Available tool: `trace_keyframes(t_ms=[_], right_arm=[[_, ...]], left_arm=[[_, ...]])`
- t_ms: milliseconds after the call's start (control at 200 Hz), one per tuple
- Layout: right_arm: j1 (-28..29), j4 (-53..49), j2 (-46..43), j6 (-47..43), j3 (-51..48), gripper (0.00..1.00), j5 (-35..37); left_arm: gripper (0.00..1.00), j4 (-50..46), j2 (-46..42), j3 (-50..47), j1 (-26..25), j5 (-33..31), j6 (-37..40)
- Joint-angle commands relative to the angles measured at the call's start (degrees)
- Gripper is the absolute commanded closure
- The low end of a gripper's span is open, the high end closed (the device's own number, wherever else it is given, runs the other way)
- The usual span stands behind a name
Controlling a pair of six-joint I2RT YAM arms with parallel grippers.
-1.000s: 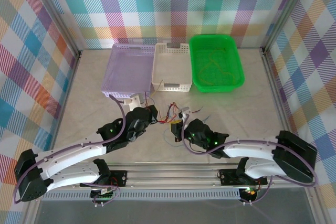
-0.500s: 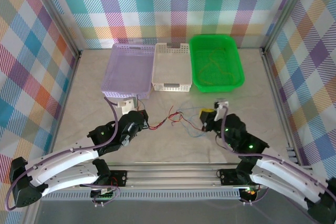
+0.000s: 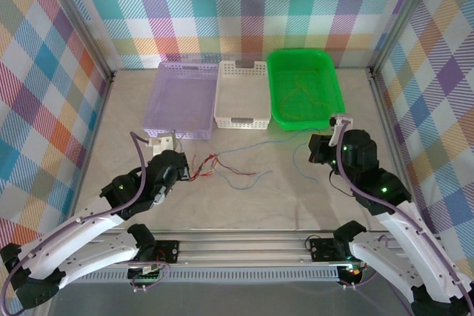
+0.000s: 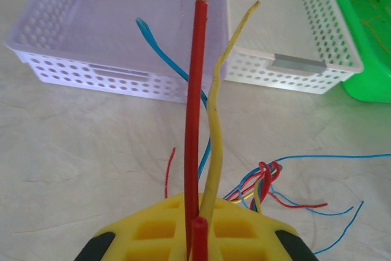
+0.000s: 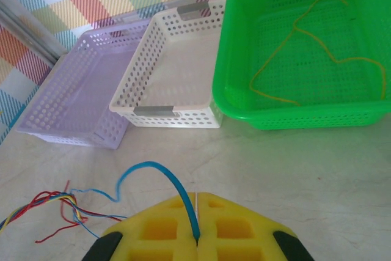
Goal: Untangle the cables
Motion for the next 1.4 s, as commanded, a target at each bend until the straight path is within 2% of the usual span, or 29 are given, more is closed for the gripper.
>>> trace_keyframes(t_ms=[0,275,525,630,705,795,915,1075,1395], right_arm=[[-0.78,-6.71,1.01,-2.98,7.26,1.00,1.82],[-1.94,-14.42,6.89,-6.48,24.08,1.00,4.80],[-2.01,-18.70,15.58,-8.88,43.46,1.00,-0.95],[-1.94,-23.24,21.77,-9.42,53.12,1.00,-8.39],[-1.90,-23.41,24.88,-8.48,55.22,1.00,-15.28],[-1.94,-22.72,27.38,-7.60,56.40,1.00,-19.48],[-1.94,-23.10,31.86,-7.76,61.02,1.00,-20.52],[-1.94,-24.55,40.87,-7.56,70.89,1.00,-23.34],[-1.86,-26.53,58.79,-6.36,90.41,1.00,-27.10]], left_arm=[[1.00,-4.07,-1.08,1.21,2.38,0.36,4.76],[1.00,-6.43,0.96,2.72,2.79,-1.21,5.06],[1.00,-10.57,5.22,4.99,2.85,-2.96,4.93],[1.00,-9.52,4.93,5.15,2.83,-1.66,4.87],[1.00,-9.83,5.47,6.61,2.95,-1.24,5.73],[1.00,-10.34,6.16,8.75,3.04,-0.54,7.72],[1.00,-8.32,5.20,9.45,2.97,2.39,12.27],[1.00,-2.42,-1.14,3.82,3.01,6.86,15.11],[1.00,-2.87,-4.96,2.44,2.92,5.09,16.51]])
